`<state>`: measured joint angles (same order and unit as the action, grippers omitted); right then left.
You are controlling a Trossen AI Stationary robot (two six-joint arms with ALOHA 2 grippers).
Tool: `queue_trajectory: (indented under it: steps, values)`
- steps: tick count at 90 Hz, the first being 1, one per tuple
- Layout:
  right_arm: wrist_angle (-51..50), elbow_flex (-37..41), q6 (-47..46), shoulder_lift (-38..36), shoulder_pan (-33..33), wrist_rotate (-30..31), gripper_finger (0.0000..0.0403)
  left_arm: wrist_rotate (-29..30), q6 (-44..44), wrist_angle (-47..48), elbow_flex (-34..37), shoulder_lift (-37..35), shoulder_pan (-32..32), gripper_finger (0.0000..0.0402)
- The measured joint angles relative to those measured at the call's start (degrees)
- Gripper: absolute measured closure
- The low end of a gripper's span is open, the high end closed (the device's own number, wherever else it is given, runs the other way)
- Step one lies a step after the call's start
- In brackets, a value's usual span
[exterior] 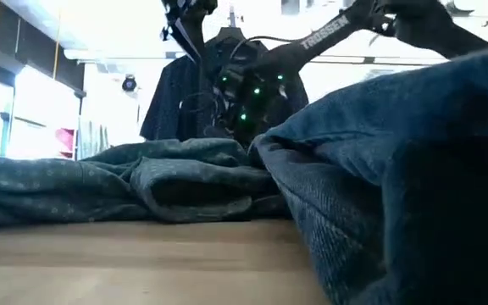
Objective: Hang clothes
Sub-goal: Prepare the hangers, then insert the hanger into the blue pants
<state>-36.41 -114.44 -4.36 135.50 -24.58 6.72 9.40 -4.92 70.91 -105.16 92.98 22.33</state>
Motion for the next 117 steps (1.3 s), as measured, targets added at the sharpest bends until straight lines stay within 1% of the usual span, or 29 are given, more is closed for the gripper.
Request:
queue_trajectory:
  steps: [6,13,18,44,53,62,82,91,100,117]
  values:
    - [-2.4,-2.8,0.8,0.9,-0.1,-0.2,0.0313,1.7,0.1,0.0,0.0,-0.5,0.1,0.0282]
    - [-5.0,-4.7,1.1,1.4,-0.3,-2.8,0.0312,2.4,0.1,0.0,0.0,-1.0,0.3,0.0282]
    - [-5.6,-4.9,1.7,1.4,-0.4,-4.2,0.0311,3.1,0.0,0.2,0.0,-1.3,0.5,0.0282]
    - [-14.2,-4.9,4.8,0.9,-0.6,-4.5,0.0316,4.6,-0.1,0.9,0.0,-1.5,0.6,0.0282]
    - [-16.3,-4.8,7.3,0.9,-0.7,-8.2,0.0312,5.2,-1.5,2.2,0.0,-1.5,0.6,0.0282]
    - [-18.7,-4.8,7.9,0.9,-0.9,-11.5,0.0288,5.3,-2.7,3.4,0.0,-1.5,0.6,0.0282]
    - [-24.3,-4.7,7.8,1.6,-1.0,-11.4,0.0192,5.3,-4.0,3.2,0.0,-1.5,0.6,0.0282]
    - [-25.7,-4.8,5.8,2.4,-0.8,-11.5,0.017,5.4,-4.0,2.8,0.0,-1.5,0.6,0.0282]
    - [-27.0,-4.7,4.9,3.3,-0.4,-8.4,0.0171,5.4,-4.1,2.7,0.0,-1.5,0.6,0.0282]
    - [-29.6,-4.7,3.3,3.2,1.2,-7.8,0.0204,5.3,-5.5,2.4,0.0,-1.5,0.5,0.0282]
